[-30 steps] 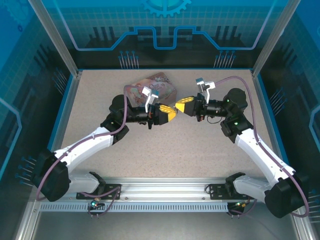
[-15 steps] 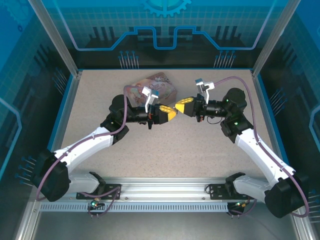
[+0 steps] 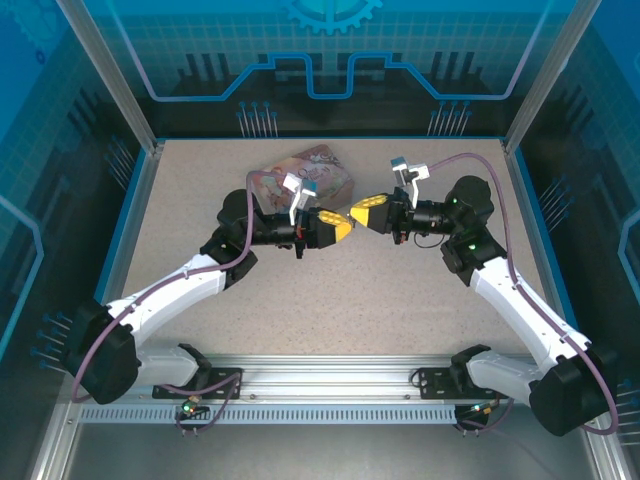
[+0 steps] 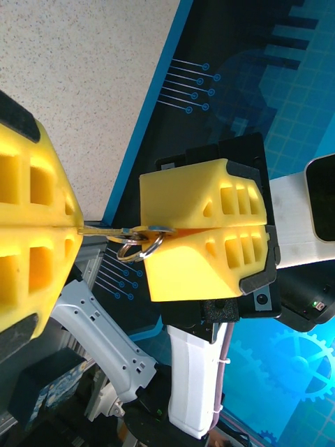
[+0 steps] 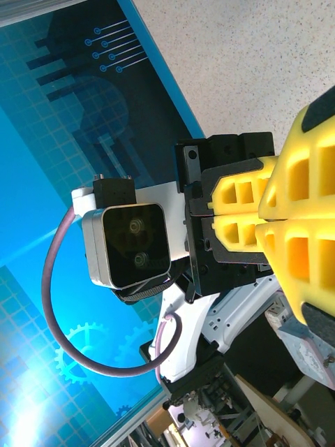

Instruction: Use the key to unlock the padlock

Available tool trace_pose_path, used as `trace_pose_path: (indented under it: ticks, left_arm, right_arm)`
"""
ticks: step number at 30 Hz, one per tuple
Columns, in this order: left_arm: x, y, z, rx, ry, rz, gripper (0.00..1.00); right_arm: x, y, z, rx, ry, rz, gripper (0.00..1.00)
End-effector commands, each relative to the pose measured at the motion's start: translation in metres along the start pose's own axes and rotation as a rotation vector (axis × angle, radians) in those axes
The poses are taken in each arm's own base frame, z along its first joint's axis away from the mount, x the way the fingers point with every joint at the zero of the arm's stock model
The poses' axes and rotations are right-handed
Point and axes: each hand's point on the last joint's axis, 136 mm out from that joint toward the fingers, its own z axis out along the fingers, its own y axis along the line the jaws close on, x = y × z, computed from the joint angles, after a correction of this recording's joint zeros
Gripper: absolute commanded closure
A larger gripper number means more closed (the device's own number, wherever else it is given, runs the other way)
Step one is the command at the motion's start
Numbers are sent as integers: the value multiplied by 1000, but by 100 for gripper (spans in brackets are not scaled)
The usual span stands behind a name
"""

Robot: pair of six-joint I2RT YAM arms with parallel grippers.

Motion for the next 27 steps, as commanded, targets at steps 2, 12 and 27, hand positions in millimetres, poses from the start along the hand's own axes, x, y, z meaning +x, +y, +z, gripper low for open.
trace_pose_path:
  ticks: [2, 12, 27]
  left_arm:
    - [-27, -17, -4, 19, -57, 104, 94]
    - [-25, -16, -4, 21, -51, 99, 82]
    - [-26, -17, -4, 18, -53, 106, 97]
  right_arm:
    - [5, 6, 2, -26, 28, -3, 100]
    - [3, 6, 2, -20, 19, -9, 100]
    - [6, 6, 2, -25, 28, -2, 100]
